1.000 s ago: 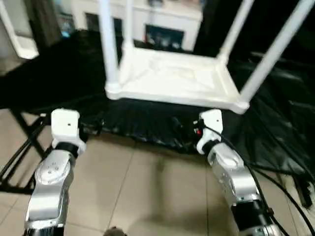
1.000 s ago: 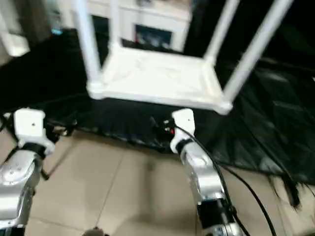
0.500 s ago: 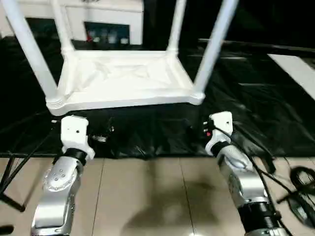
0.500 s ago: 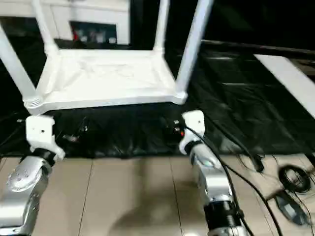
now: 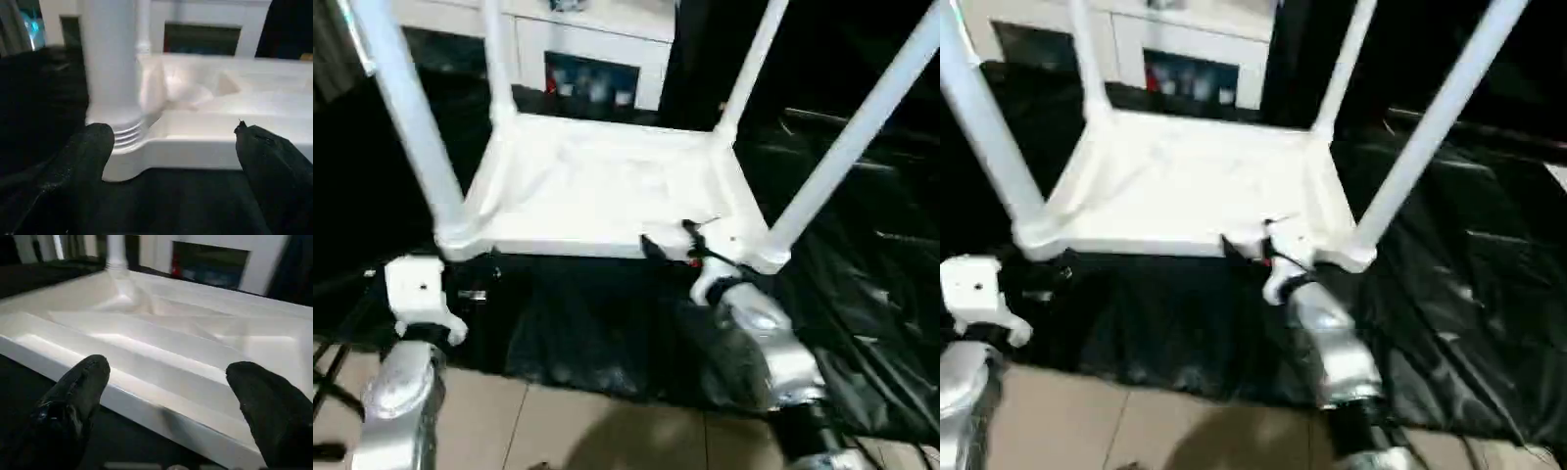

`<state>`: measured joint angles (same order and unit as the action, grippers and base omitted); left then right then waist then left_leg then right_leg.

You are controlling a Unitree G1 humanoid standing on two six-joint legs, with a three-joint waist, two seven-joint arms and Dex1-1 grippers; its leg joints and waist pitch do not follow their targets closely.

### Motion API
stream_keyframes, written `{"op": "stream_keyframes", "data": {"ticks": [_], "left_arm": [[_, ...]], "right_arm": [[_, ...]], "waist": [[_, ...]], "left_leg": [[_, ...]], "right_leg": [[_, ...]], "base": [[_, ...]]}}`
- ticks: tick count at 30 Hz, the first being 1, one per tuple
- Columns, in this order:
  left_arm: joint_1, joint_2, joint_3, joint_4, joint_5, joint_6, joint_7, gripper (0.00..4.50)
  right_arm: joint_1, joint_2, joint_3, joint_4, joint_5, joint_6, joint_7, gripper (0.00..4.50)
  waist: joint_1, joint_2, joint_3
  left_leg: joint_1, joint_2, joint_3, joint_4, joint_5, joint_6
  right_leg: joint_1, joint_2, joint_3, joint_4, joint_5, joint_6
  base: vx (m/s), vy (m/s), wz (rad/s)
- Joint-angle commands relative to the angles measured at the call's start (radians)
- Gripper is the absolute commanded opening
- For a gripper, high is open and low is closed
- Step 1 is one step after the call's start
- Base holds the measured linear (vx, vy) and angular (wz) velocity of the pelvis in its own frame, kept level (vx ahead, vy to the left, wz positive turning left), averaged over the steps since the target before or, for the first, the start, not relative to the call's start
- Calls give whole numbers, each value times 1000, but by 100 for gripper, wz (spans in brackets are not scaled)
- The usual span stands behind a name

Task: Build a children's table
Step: Move to table

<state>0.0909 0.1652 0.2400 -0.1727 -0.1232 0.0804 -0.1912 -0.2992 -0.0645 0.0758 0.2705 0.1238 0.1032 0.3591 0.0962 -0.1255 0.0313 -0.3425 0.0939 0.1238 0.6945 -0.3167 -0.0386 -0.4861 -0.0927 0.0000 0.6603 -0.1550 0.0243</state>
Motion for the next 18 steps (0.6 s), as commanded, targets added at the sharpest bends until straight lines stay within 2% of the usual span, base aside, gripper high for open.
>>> {"op": "stream_keyframes", "data": {"ticks": [1, 2, 3, 4, 5, 6, 7, 8, 9, 10, 11, 12, 13, 14, 16, 17, 18], "left_arm": [[28, -2, 16, -8, -20, -23, -5, 448], [31, -2, 19, -13, -26, -24, -4, 448], [30, 4, 20, -16, -31, -24, -8, 448], [16, 14, 28, -11, -36, -17, -9, 448], [8, 19, 34, -8, -38, -12, -9, 448], [-13, 29, 45, 2, -43, -4, -9, 448], [-41, 41, 60, 18, -47, 4, -6, 448], [-60, 48, 68, 30, -58, 6, -13, 448], [-79, 57, 72, 43, -65, 13, -21, 448], [-101, 67, 76, 60, -68, 19, -26, 448], [-123, 77, 77, 80, -74, 18, -34, 448], [-156, 91, 76, 111, -84, 22, -46, 448], [-177, 102, 73, 134, -79, 28, -49, 448], [-177, 102, 73, 134, -79, 28, -49, 448], [-251, 134, 73, 220, -75, 42, -48, 448], [-267, 142, 73, 240, -71, 46, -44, 448], [-283, 149, 75, 262, -71, 41, -48, 448]], "right_arm": [[20, -8, -18, -16, 17, 7, 16, 444], [22, -9, -17, -18, 17, 6, 22, 444], [25, -11, -17, -20, 18, 6, 29, 444], [28, -10, -23, -23, 28, 6, 40, 444], [29, -7, -28, -25, 34, 7, 48, 444], [30, -6, -37, -31, 46, 2, 61, 444], [31, -7, -45, -37, 56, -6, 72, 444], [31, -12, -45, -38, 61, -11, 75, 444], [30, -20, -42, -38, 58, -24, 79, 444], [30, -29, -39, -39, 56, -33, 85, 444], [33, -32, -42, -49, 86, -11, 109, 444], [36, -39, -42, -62, 118, 13, 144, 444], [36, -47, -37, -65, 116, 13, 153, 444], [36, -47, -37, -65, 116, 13, 153, 444], [40, -71, -24, -78, 102, 24, 181, 444], [40, -75, -23, -80, 99, 27, 190, 444], [41, -78, -23, -83, 101, 33, 201, 444]], "waist": [[24, -6, -43], [13, 16, -39], [0, 23, -33], [-11, 33, -39], [-24, 56, -31], [-38, 52, -28], [-37, 57, -25], [-39, 53, -23], [-41, 58, -23], [-43, 56, -23], [-47, 55, -22], [-47, 54, -22], [-49, 54, -23], [-49, 55, -25], [-53, 56, -26], [-52, 55, -28], [-53, 60, -30]], "left_leg": [[14, 27, 15, -29, 345, 155], [0, 62, -8, -67, 94, 115], [-6, 72, -11, -98, 36, 92], [-2, 83, -1, -128, -24, 62], [16, 98, 7, -146, -131, 62], [8, 108, 10, -150, -186, 51], [10, 112, 11, -153, -213, 39], [18, 114, 17, -151, -254, 14], [21, 111, 21, -149, -264, -4], [18, 110, 22, -150, -266, -9], [9, 108, 20, -151, -272, -15], [8, 106, 18, -150, -271, -17], [1, 103, 11, -149, -255, -21], [-1, 104, 9, -149, -244, -24], [-9, 104, 7, -149, -211, -28], [-7, 102, 8, -147, -204, -27], [-8, 106, 7, -147, -167, -25]], "right_leg": [[76, -98, 97, -114, 406, -142], [106, -104, 98, -124, 207, -271], [110, -80, 65, -124, 45, -286], [103, -29, 31, -110, -149, -265], [78, -11, 16, -119, -266, -242], [82, -9, 11, -122, -314, -223], [81, -12, 8, -126, -345, -212], [73, -11, 6, -134, -400, -185], [71, -12, 8, -135, -430, -166], [73, -11, 7, -137, -442, -157], [77, -10, 5, -139, -496, -127], [78, -12, 4, -143, -527, -109], [81, -17, 2, -149, -593, -68], [82, -19, 1, -150, -597, -62], [87, -21, -3, -149, -586, -59], [85, -19, -5, -150, -584, -56], [89, -23, -6, -146, -531, -79]], "base": [[-151, 6, 50], [-151, 6, 50], [-57, -67, 15], [-49, -91, 4], [-49, -91, 4], [-69, -76, 14], [-64, -71, 12], [-64, -71, 12], [-50, -65, 18], [0, 0, 0], [0, 0, 0], [-57, -38, 6], [0, 0, 0], [0, 0, 0], [0, 0, 0], [0, 0, 0], [0, 0, 0]]}}
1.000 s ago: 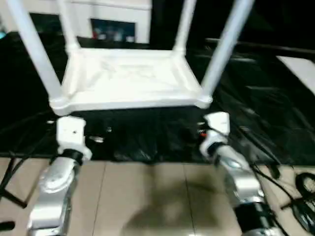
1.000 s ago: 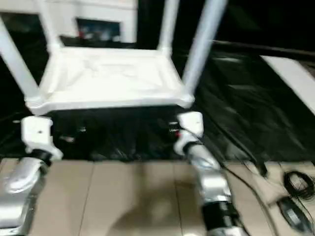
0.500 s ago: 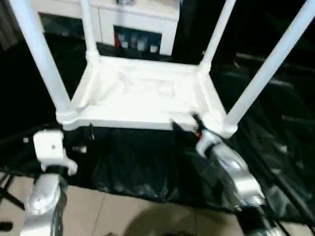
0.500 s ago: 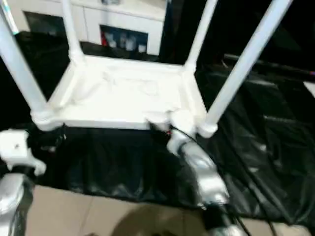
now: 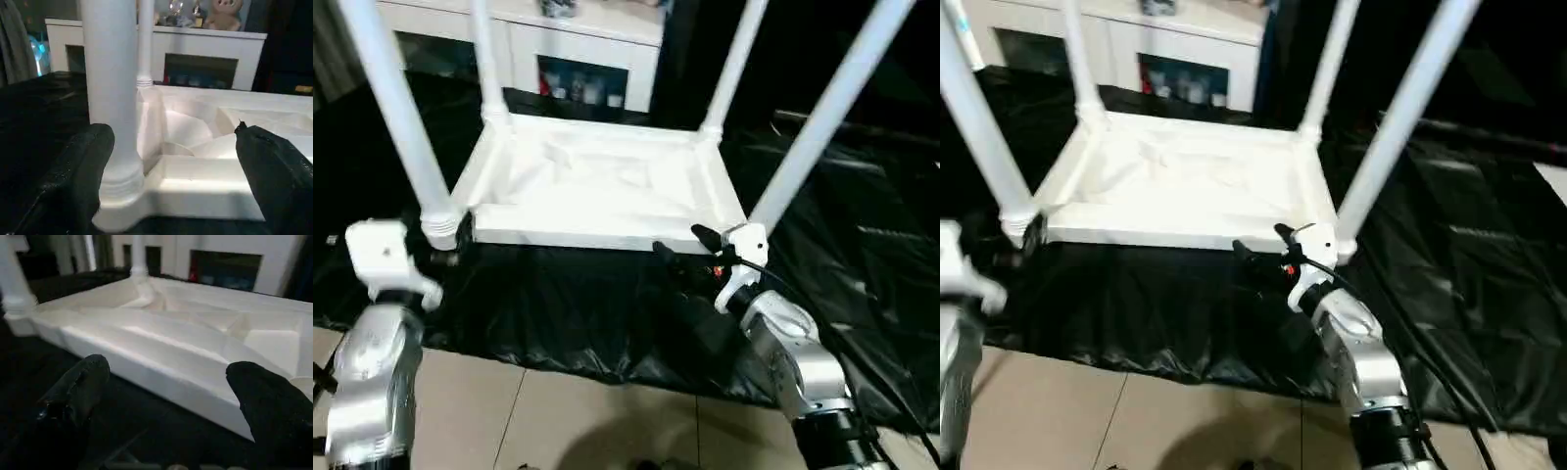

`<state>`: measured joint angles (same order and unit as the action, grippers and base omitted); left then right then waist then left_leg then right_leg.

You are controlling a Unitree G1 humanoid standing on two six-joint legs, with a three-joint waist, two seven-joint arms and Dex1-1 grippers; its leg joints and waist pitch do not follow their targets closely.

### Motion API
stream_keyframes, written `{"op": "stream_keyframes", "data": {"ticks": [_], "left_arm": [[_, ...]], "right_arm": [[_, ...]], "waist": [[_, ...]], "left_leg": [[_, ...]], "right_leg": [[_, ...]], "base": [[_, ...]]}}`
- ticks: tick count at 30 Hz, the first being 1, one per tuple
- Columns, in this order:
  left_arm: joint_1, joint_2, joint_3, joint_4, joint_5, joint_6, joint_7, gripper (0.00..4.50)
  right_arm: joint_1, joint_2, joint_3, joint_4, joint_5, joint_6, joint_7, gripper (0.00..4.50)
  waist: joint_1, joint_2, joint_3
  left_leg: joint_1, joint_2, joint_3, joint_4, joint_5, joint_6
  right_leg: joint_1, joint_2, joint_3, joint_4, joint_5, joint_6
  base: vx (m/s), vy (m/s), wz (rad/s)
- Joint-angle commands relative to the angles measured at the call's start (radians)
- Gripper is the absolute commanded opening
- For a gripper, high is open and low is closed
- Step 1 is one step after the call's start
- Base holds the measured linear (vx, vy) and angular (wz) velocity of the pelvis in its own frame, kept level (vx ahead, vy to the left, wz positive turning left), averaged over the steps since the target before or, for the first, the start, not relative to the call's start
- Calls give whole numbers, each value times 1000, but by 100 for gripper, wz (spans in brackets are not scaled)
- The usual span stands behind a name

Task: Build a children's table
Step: Move to table, then rotate table base

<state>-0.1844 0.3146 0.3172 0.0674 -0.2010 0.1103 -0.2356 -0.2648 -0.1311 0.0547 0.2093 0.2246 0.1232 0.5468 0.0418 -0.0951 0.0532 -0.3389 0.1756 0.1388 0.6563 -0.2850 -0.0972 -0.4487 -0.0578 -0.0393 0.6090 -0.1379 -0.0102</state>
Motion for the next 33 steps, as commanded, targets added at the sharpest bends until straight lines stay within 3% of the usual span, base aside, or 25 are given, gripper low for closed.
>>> {"op": "stream_keyframes", "data": {"ticks": [1, 2, 4, 7, 8, 9, 13, 16, 21, 23, 24, 26, 27, 30, 33], "left_arm": [[-47, 17, 8, 81, 9, 16, 0, 448], [-69, 27, 14, 118, 14, -3, 1, 448], [-102, 40, 27, 167, 16, -12, 11, 448], [-184, 76, 48, 283, 20, -40, 36, 448], [-196, 80, 52, 298, 17, -44, 39, 448], [-215, 87, 56, 322, 19, -47, 48, 448], [-274, 113, 57, 411, 35, -87, 76, 448], [-314, 113, 54, 460, 11, -100, 31, 448], [-399, 118, -11, 601, -9, -109, -177, 448], [-414, 119, -22, 635, -11, -102, -222, 448], [-439, 122, -36, 696, -12, -100, -291, 448], [-445, 130, -57, 726, -18, -91, -386, 448], [-443, 134, -67, 736, -20, -95, -431, 448], [-425, 147, -80, 728, -58, -78, -577, 448], [-379, 157, -111, 642, -132, -22, -765, 448]], "right_arm": [[10, -21, 3, -30, 5, 26, 40, 444], [11, -28, 8, -34, 8, 32, 56, 444], [15, -40, 18, -42, 16, 44, 81, 444], [23, -75, 45, -53, 25, 56, 123, 444], [24, -79, 47, -54, 21, 55, 125, 444], [26, -84, 51, -56, 18, 57, 132, 444], [30, -92, 50, -65, 9, 61, 143, 444], [30, -95, 49, -63, 6, 69, 144, 444], [4, -95, 51, -15, -14, 107, 94, 444], [0, -97, 51, -11, -22, 127, 78, 444], [-3, -103, 51, -9, -36, 152, 59, 444], [-6, -108, 45, -4, -39, 174, 48, 444], [-9, -112, 41, 2, -44, 177, 43, 444], [-17, -135, 36, 35, -72, 192, 24, 444], [-36, -142, 22, 96, -98, 196, -32, 444]], "waist": [[-2, 29, -53], [2, 31, -56], [-3, 31, -59], [1, 35, -66], [1, 35, -66], [1, 39, -68], [2, 46, -70], [4, 36, -67], [12, 36, -61], [15, 36, -60], [21, 40, -60], [26, 40, -61], [28, 40, -60], [39, 50, -56], [42, 46, -54]], "left_leg": [[-20, 25, -10, -112, -180, 33], [-15, 25, -7, -111, -174, 36], [-20, 24, -7, -114, -145, 40], [-12, 23, -2, -107, -74, 59], [-12, 23, -2, -107, -74, 59], [-17, 28, -3, -107, -26, 64], [-13, 28, -1, -105, 6, 69], [-14, 29, 2, -107, -20, 61], [-7, 30, 3, -114, -88, 24], [-9, 30, 3, -115, -95, 13], [-2, 29, 4, -115, -95, 8], [8, 30, 10, -114, -93, 5], [5, 33, 11, -117, -87, 3], [6, 37, 14, -123, -115, -15], [13, 39, 21, -124, -146, -30]], "right_leg": [[60, -59, 33, -90, -523, -52], [58, -58, 31, -88, -485, -64], [67, -57, 32, -80, -416, -94], [67, -53, 31, -66, -266, -151], [67, -53, 31, -66, -266, -151], [75, -57, 28, -56, -185, -185], [78, -58, 28, -44, -103, -224], [82, -62, 29, -50, -139, -227], [74, -66, 32, -67, -290, -181], [75, -66, 32, -68, -310, -169], [70, -65, 32, -70, -316, -162], [64, -64, 35, -67, -278, -178], [67, -64, 35, -62, -251, -192], [69, -68, 35, -63, -272, -202], [65, -71, 37, -67, -305, -205]], "base": [[0, 0, 0], [0, 0, 0], [0, 0, 0], [0, 0, 0], [0, 0, 0], [0, 0, 0], [0, 0, 0], [0, 0, 0], [0, 0, 0], [0, 0, 0], [0, 0, 0], [0, 0, 0], [0, 0, 0], [0, 0, 0], [0, 0, 0]]}}
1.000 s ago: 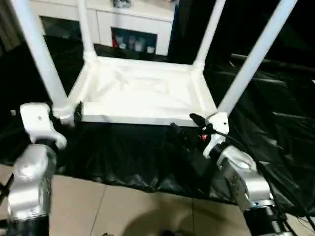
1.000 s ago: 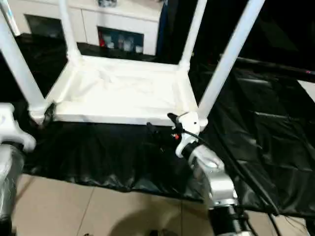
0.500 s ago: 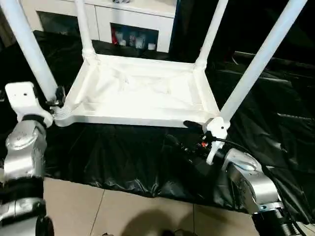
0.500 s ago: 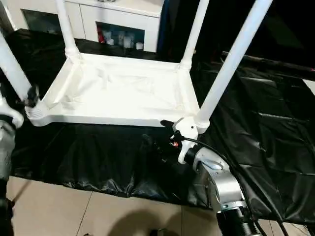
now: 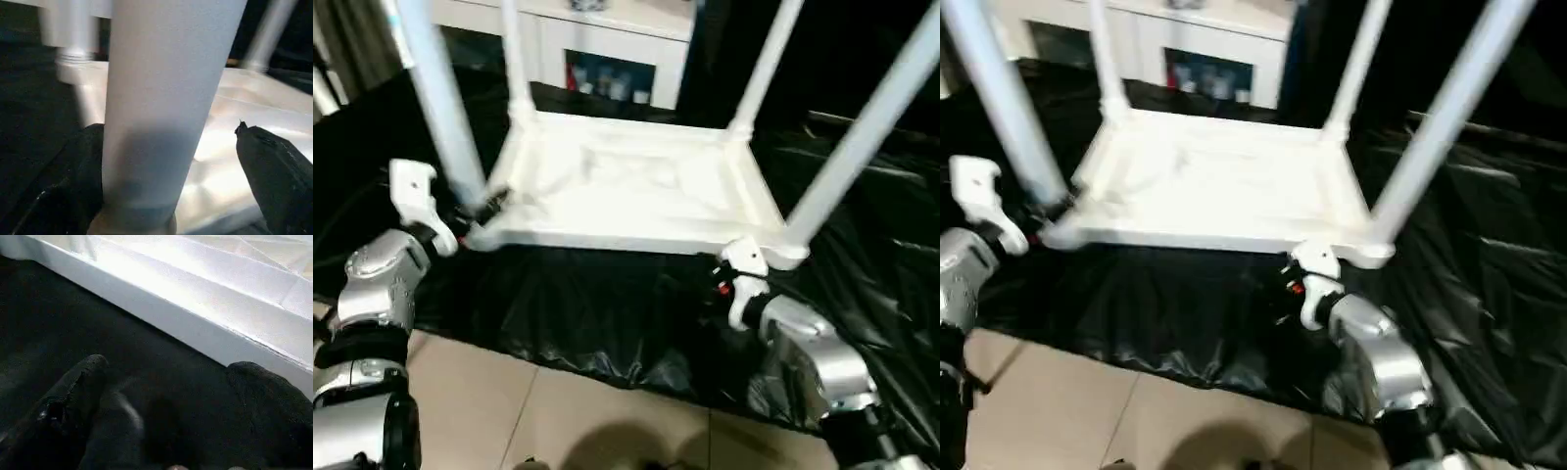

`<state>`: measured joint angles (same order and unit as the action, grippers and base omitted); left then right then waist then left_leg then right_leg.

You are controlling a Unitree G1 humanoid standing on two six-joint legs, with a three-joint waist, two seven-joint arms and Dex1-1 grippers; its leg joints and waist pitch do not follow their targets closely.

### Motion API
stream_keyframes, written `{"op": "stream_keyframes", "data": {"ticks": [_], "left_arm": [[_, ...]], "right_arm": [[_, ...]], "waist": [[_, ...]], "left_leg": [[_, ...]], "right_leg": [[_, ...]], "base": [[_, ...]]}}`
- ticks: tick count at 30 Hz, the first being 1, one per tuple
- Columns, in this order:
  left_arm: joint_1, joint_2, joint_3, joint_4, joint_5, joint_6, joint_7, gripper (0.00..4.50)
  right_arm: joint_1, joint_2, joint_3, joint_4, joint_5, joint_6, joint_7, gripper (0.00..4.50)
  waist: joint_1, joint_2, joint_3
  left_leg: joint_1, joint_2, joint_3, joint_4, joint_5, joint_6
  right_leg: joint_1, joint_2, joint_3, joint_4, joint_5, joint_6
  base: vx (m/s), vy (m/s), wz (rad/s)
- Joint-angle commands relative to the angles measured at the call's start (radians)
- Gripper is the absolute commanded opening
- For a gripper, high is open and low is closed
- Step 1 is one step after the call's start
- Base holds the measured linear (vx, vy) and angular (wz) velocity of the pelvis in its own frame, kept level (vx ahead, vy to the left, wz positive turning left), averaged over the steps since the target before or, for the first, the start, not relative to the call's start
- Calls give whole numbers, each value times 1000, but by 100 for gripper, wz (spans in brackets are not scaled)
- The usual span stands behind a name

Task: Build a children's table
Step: Rotate table base

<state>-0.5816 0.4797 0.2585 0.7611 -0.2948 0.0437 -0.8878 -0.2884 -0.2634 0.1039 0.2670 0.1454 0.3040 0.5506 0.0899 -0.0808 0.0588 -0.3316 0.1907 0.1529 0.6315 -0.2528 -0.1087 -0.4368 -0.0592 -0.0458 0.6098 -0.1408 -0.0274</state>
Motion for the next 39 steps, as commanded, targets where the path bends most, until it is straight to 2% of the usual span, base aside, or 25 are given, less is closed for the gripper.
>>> {"op": "stream_keyframes", "data": {"ticks": [1, 3, 4, 7, 8, 9, 11, 12, 13, 14, 17, 18, 23, 24, 25, 26, 27, 29, 30, 32, 33, 34, 35, 36, 39], "left_arm": [[22, -8, -54, -60, -43, 49, -122, 448], [60, -7, -80, -149, -99, 120, -215, 448], [72, -7, -89, -183, -118, 145, -237, 448], [125, -12, -149, -336, -174, 232, -290, 448], [135, -15, -163, -369, -183, 246, -297, 448], [147, -23, -177, -410, -194, 258, -301, 448], [161, -36, -196, -464, -213, 284, -293, 448], [175, -50, -212, -522, -231, 317, -302, 448], [187, -55, -227, -561, -247, 341, -303, 448], [202, -61, -237, -598, -264, 362, -310, 448], [232, -68, -262, -675, -297, 416, -312, 448], [252, -70, -283, -726, -320, 454, -309, 448], [298, -112, -340, -847, -356, 520, -260, 448], [298, -112, -340, -847, -356, 520, -260, 448], [290, -130, -351, -851, -350, 525, -249, 448], [281, -143, -361, -846, -338, 524, -242, 448], [266, -153, -385, -839, -311, 510, -239, 448], [244, -166, -395, -813, -287, 498, -225, 448], [232, -174, -399, -799, -275, 489, -218, 448], [192, -198, -406, -750, -236, 450, -196, 448], [137, -231, -402, -672, -190, 410, -144, 448], [127, -237, -402, -658, -182, 398, -138, 448], [71, -267, -402, -572, -136, 337, -87, 448], [70, -267, -402, -571, -135, 336, -86, 448], [47, -280, -400, -535, -118, 310, -62, 448]], "right_arm": [[-15, -9, -29, 43, -19, 15, -40, 444], [-40, -4, -46, 87, -22, 21, -82, 444], [-51, -2, -49, 103, -21, 27, -90, 444], [-94, -4, -32, 184, -47, 28, -100, 444], [-105, -3, -27, 205, -50, 28, -101, 444], [-122, 0, -22, 236, -58, 17, -107, 444], [-146, 11, -25, 282, -52, 1, -107, 444], [-182, 31, -32, 350, -52, -26, -111, 444], [-198, 38, -31, 382, -57, -46, -113, 444], [-217, 46, -29, 414, -60, -60, -111, 444], [-255, 69, -20, 477, -67, -91, -105, 444], [-271, 81, -13, 501, -71, -101, -97, 444], [-328, 130, 22, 588, -97, -145, -81, 444], [-328, 130, 22, 588, -97, -145, -81, 444], [-354, 146, 27, 633, -107, -169, -89, 444], [-367, 152, 29, 657, -114, -185, -99, 444], [-391, 164, 26, 705, -128, -214, -112, 444], [-401, 169, 20, 722, -128, -222, -113, 444], [-405, 172, 16, 730, -127, -226, -115, 444], [-417, 179, 4, 754, -125, -240, -124, 444], [-428, 184, -5, 772, -126, -258, -141, 444], [-429, 183, -7, 775, -125, -260, -144, 444], [-436, 180, -24, 787, -118, -270, -162, 444], [-437, 180, -25, 787, -117, -270, -162, 444], [-440, 178, -34, 796, -114, -277, -168, 444]], "waist": [[-6, 32, -62], [-9, 29, -64], [-10, 29, -62], [-13, 19, -62], [-14, 17, -63], [-15, 19, -62], [-18, 8, -65], [-25, -3, -64], [-27, 2, -65], [-35, -4, -62], [-44, -5, -62], [-56, -4, -62], [-74, -4, -62], [-74, -5, -60], [-77, -1, -62], [-81, -6, -62], [-82, -5, -62], [-86, -5, -61], [-85, 3, -60], [-87, 0, -60], [-85, 9, -62], [-85, 6, -64], [-84, 10, -64], [-81, 12, -67], [-76, 10, -71]], "left_leg": [[6, 28, 6, -100, -171, -25], [-1, 28, 10, -100, -139, -28], [-4, 27, 9, -100, -135, -25], [-10, 29, 9, -100, -118, -19], [-7, 30, 12, -99, -112, -16], [-10, 29, 12, -98, -99, -14], [-13, 27, 14, -96, -65, -1], [-18, 26, 15, -96, -62, 3], [-19, 26, 13, -95, -59, 1], [-20, 26, 14, -95, -63, 4], [-20, 26, 14, -96, -76, 5], [-24, 27, 11, -97, -81, 2], [-20, 27, 11, -96, -114, 2], [-20, 26, 11, -97, -117, 4], [-20, 25, 11, -95, -120, 5], [-26, 23, 9, -96, -123, 4], [-22, 24, 9, -95, -128, 3], [-22, 22, 9, -94, -139, 4], [-15, 23, 10, -93, -150, 8], [-19, 22, 9, -94, -152, 10], [-19, 21, 7, -93, -154, 6], [-19, 20, 8, -92, -149, 7], [-21, 20, 6, -93, -138, 8], [-16, 19, 8, -91, -132, 11], [-25, 20, 7, -90, -101, 19]], "right_leg": [[54, -73, 44, -63, -287, -196], [60, -70, 43, -54, -239, -211], [62, -69, 43, -54, -236, -212], [70, -74, 44, -53, -267, -206], [68, -74, 45, -56, -267, -207], [69, -72, 46, -54, -258, -208], [73, -70, 45, -50, -239, -202], [74, -70, 44, -52, -250, -204], [76, -72, 44, -49, -254, -203], [74, -69, 43, -54, -274, -196], [71, -67, 42, -56, -303, -186], [74, -66, 41, -53, -298, -184], [68, -63, 41, -57, -321, -183], [68, -61, 40, -60, -329, -180], [68, -61, 41, -60, -334, -177], [73, -61, 40, -62, -356, -170], [68, -64, 40, -65, -375, -164], [69, -62, 40, -68, -398, -156], [61, -60, 39, -72, -410, -149], [63, -60, 38, -73, -416, -147], [66, -59, 36, -74, -414, -143], [67, -58, 35, -74, -406, -142], [69, -58, 35, -75, -382, -146], [69, -57, 35, -72, -356, -153], [78, -61, 36, -60, -289, -185]], "base": [[0, 0, 0], [0, 0, 0], [0, 0, 0], [0, 0, 0], [0, 0, 0], [0, 0, 0], [0, 0, 0], [0, 0, 0], [0, 0, 0], [0, 0, 0], [0, 0, 0], [0, 0, 0], [0, 0, 0], [0, 0, 0], [0, 0, 0], [0, 0, 0], [0, 0, 0], [0, 0, 0], [0, 0, 0], [0, 0, 0], [0, 0, 0], [0, 0, 0], [0, 0, 0], [0, 0, 0], [0, 0, 0]]}}
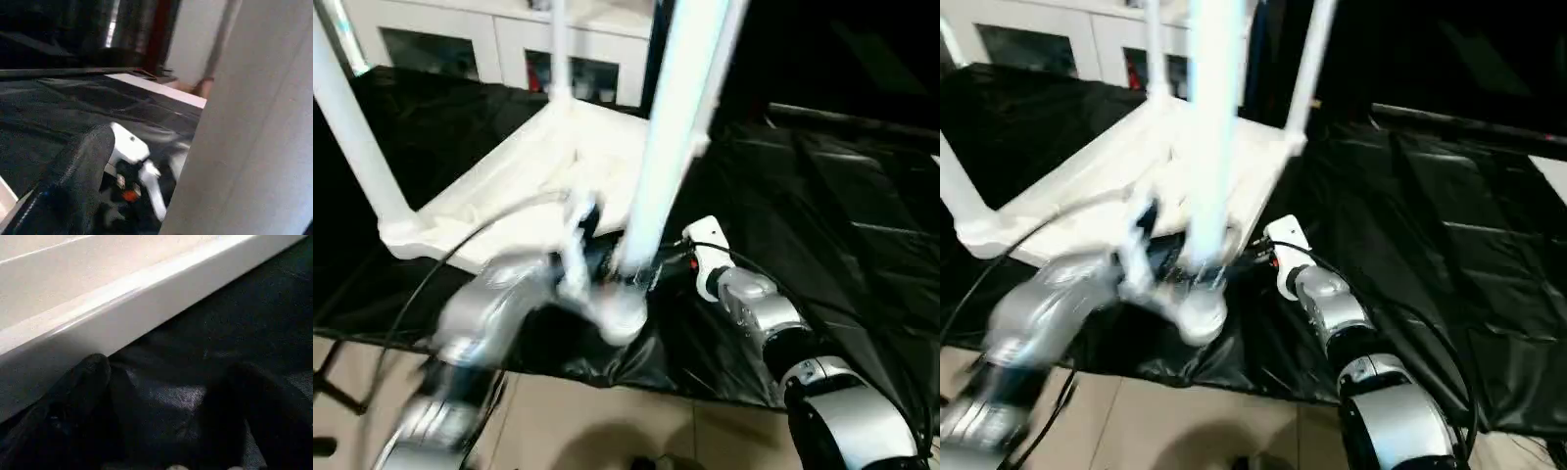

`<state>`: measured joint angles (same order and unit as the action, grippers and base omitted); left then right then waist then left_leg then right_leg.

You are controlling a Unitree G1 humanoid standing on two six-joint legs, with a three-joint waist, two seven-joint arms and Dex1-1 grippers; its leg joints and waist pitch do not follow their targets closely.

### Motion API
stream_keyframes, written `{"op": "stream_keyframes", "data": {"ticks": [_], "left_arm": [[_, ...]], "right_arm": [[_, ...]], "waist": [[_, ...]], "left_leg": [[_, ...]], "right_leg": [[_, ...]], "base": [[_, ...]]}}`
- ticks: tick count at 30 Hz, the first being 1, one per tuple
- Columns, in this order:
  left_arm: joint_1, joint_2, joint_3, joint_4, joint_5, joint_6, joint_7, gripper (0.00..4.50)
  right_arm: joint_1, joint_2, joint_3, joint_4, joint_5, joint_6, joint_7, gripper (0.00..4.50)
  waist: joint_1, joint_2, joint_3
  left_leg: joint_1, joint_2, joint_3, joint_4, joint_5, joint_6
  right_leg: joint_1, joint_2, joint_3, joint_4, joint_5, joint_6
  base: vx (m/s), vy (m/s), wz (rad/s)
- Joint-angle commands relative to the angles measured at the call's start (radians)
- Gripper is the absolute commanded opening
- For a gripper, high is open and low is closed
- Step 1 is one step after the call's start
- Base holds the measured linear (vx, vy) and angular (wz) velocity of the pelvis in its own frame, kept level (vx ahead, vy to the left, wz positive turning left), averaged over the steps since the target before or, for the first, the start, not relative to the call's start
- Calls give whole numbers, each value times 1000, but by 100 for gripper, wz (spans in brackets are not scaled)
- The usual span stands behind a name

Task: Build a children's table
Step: Rotate table base

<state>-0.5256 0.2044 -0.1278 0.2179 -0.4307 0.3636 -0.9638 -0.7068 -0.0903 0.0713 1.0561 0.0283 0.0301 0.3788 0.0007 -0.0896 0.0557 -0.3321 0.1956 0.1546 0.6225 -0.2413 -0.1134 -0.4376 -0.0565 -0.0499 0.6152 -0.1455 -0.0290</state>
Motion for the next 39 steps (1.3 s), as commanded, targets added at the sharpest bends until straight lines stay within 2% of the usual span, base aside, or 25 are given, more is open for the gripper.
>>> {"op": "stream_keyframes", "data": {"ticks": [1, 5, 6, 7, 8, 9, 10, 11, 12, 15, 16, 17, 19, 20, 21, 22, 23, 24, 26, 27, 29, 33, 35, 37, 39], "left_arm": [[-9, -5, -14, 8, 17, -10, 14, 448], [-9, -5, -14, 8, 17, -10, 14, 448], [-38, -25, -4, 58, 32, -49, 45, 448], [-63, -41, 3, 103, 58, -88, 96, 448], [-88, -70, 7, 156, 88, -142, 162, 448], [-97, -83, 3, 185, 127, -198, 221, 448], [-95, -83, 0, 196, 144, -223, 229, 448], [-92, -82, -3, 196, 150, -232, 225, 448], [-80, -64, -6, 191, 147, -241, 171, 448], [-55, -9, -24, 192, 125, -223, 12, 448], [-48, 12, -35, 190, 118, -204, -34, 448], [-45, 38, -55, 195, 123, -192, -82, 448], [-57, 63, -80, 220, 139, -196, -124, 448], [-70, 73, -88, 244, 148, -205, -141, 448], [-102, 95, -105, 310, 179, -247, -176, 448], [-126, 106, -109, 363, 207, -293, -179, 448], [-139, 111, -110, 395, 226, -323, -176, 448], [-164, 120, -109, 444, 247, -342, -167, 448], [-200, 141, -111, 522, 285, -386, -166, 420], [-214, 155, -112, 552, 298, -394, -174, 420], [-221, 165, -114, 567, 310, -409, -175, 409], [-250, 226, -167, 630, 361, -476, -248, 379], [-274, 243, -195, 689, 398, -522, -262, 367], [-305, 250, -207, 763, 437, -577, -270, 340], [-322, 250, -207, 804, 455, -603, -273, 329]], "right_arm": [[-22, 4, -1, 6, 3, -3, 3, 444], [-22, 4, -1, 6, 3, -3, 3, 444], [-21, -3, -11, 9, 6, -10, -3, 444], [-16, -12, -20, 5, 11, -15, -4, 444], [28, -49, -34, -48, 26, -22, 29, 444], [79, -83, -42, -120, 41, -13, 75, 444], [127, -115, -40, -191, 50, -12, 125, 444], [151, -131, -38, -225, 54, -12, 152, 444], [179, -146, -34, -282, 67, 4, 195, 444], [239, -191, -22, -407, 84, 29, 280, 444], [255, -208, -16, -434, 85, 34, 302, 444], [273, -233, -10, -470, 83, 39, 325, 444], [300, -276, -6, -533, 92, 53, 367, 444], [311, -298, -7, -563, 100, 62, 390, 444], [329, -337, -15, -624, 123, 91, 432, 444], [340, -357, -20, -665, 142, 115, 456, 444], [346, -367, -24, -689, 153, 131, 469, 444], [353, -391, -19, -721, 157, 141, 496, 444], [368, -427, -7, -798, 174, 175, 548, 450], [371, -439, 1, -833, 177, 192, 565, 450], [376, -450, 2, -862, 185, 207, 579, 450], [390, -491, 39, -976, 210, 273, 651, 450], [390, -508, 65, -1014, 215, 295, 678, 450], [385, -512, 85, -1039, 215, 320, 689, 450], [388, -512, 93, -1056, 214, 335, 692, 450]], "waist": [[14, 21, -68], [12, 24, -66], [13, 40, -64], [12, 42, -61], [16, 92, -60], [15, 62, -68], [24, 47, -63], [24, 47, -63], [37, 50, -62], [36, 72, -65], [32, 73, -65], [33, 86, -65], [29, 88, -63], [31, 110, -63], [31, 95, -62], [34, 108, -63], [32, 104, -66], [33, 129, -64], [29, 116, -67], [33, 121, -71], [28, 115, -69], [29, 114, -73], [28, 116, -72], [33, 120, -74], [38, 119, -77]], "left_leg": [[-22, 17, 7, -80, -105, 27], [-22, 19, 7, -82, -124, 29], [-18, 18, 6, -84, -143, 27], [-15, 15, 9, -83, -164, 31], [-6, 13, 5, -83, -191, 25], [0, 15, 14, -76, -182, 33], [-12, 10, 13, -77, -183, 66], [-12, 10, 13, -77, -183, 66], [-17, 6, 15, -75, -155, 94], [-27, 9, 12, -78, -110, 88], [-27, 8, 11, -76, -112, 89], [-28, 6, 9, -77, -108, 90], [-21, 8, 13, -75, -119, 94], [-18, 6, 13, -73, -124, 95], [-15, 2, 16, -72, -134, 107], [-12, 2, 16, -72, -133, 110], [-15, 2, 16, -70, -119, 111], [-21, -1, 13, -70, -106, 109], [-21, -2, 14, -68, -108, 108], [-23, 0, 12, -67, -87, 111], [-35, 0, 10, -68, -69, 117], [-28, 2, 11, -67, -76, 121], [-31, 6, 12, -68, -70, 118], [-21, 8, 14, -68, -61, 118], [-23, 14, 13, -68, -43, 108]], "right_leg": [[76, -63, 40, -63, -259, -198], [76, -64, 36, -65, -265, -210], [72, -62, 36, -69, -284, -208], [67, -57, 33, -80, -306, -200], [68, -55, 32, -79, -308, -202], [71, -55, 31, -90, -275, -204], [83, -49, 31, -86, -275, -197], [83, -49, 31, -86, -275, -197], [84, -54, 34, -93, -362, -161], [85, -57, 33, -95, -358, -147], [85, -55, 33, -89, -349, -154], [88, -55, 33, -87, -342, -159], [81, -52, 31, -92, -336, -181], [79, -50, 31, -93, -340, -185], [82, -42, 28, -99, -364, -168], [79, -42, 28, -101, -372, -163], [83, -44, 28, -98, -367, -155], [86, -45, 25, -101, -377, -146], [88, -41, 20, -108, -385, -138], [92, -45, 21, -101, -361, -137], [96, -46, 18, -99, -341, -139], [91, -45, 18, -102, -363, -124], [88, -49, 17, -98, -344, -132], [81, -44, 19, -101, -323, -139], [85, -52, 21, -88, -249, -175]], "base": [[0, 0, 0], [0, 0, 0], [0, 0, 0], [0, 0, 0], [0, 0, 0], [0, 0, 0], [0, 0, 0], [0, 0, 0], [0, 0, 0], [0, 0, 0], [0, 0, 0], [0, 0, 0], [0, 0, 0], [0, 0, 0], [0, 0, 0], [0, 0, 0], [0, 0, 0], [0, 0, 0], [0, 0, 0], [0, 0, 0], [0, 0, 0], [0, 0, 0], [0, 0, 0], [0, 0, 0], [0, 0, 0]]}}
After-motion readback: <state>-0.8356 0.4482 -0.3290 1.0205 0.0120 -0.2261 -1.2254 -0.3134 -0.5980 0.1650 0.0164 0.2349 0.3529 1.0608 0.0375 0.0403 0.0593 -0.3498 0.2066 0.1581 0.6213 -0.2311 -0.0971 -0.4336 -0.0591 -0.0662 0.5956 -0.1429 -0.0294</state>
